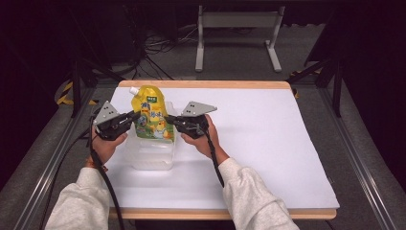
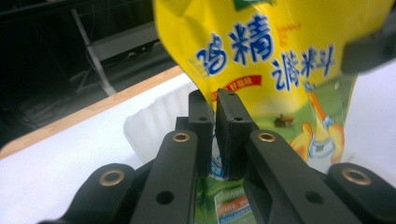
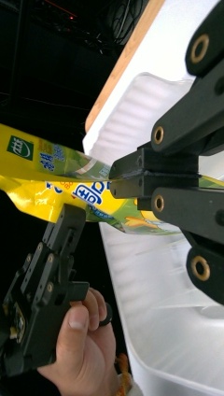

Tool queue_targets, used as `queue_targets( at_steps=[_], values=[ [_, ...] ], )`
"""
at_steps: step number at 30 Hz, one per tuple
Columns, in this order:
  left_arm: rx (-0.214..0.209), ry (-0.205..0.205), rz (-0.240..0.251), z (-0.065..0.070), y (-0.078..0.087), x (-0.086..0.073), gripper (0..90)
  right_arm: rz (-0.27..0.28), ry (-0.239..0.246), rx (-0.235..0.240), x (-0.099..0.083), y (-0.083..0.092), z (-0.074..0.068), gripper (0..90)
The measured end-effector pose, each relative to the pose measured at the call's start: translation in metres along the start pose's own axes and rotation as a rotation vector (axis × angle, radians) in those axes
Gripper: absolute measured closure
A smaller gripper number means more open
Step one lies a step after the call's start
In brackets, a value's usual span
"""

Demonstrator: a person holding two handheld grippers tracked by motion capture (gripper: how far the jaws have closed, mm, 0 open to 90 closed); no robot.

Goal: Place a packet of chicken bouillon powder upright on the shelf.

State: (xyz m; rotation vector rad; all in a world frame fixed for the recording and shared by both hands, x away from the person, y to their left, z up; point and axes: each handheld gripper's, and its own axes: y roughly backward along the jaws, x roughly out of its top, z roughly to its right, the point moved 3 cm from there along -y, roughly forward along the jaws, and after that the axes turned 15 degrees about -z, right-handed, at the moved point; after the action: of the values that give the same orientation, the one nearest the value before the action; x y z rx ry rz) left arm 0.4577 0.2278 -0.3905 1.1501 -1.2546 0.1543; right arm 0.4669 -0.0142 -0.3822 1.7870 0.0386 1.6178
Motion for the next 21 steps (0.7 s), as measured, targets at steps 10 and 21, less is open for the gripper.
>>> queue_targets(
  at_steps=[10, 21],
  values=[
    [-0.025, 0.017, -0.010, 0.003, 0.004, -0.014, 85.0, -0.025, 0.024, 0.013, -0.008, -0.002, -0.007, 89.9],
    [-0.042, 0.023, -0.010, 0.008, 0.006, -0.021, 85.4, -0.065, 0.034, 0.004, -0.022, -0.003, -0.013, 89.5]
  ],
)
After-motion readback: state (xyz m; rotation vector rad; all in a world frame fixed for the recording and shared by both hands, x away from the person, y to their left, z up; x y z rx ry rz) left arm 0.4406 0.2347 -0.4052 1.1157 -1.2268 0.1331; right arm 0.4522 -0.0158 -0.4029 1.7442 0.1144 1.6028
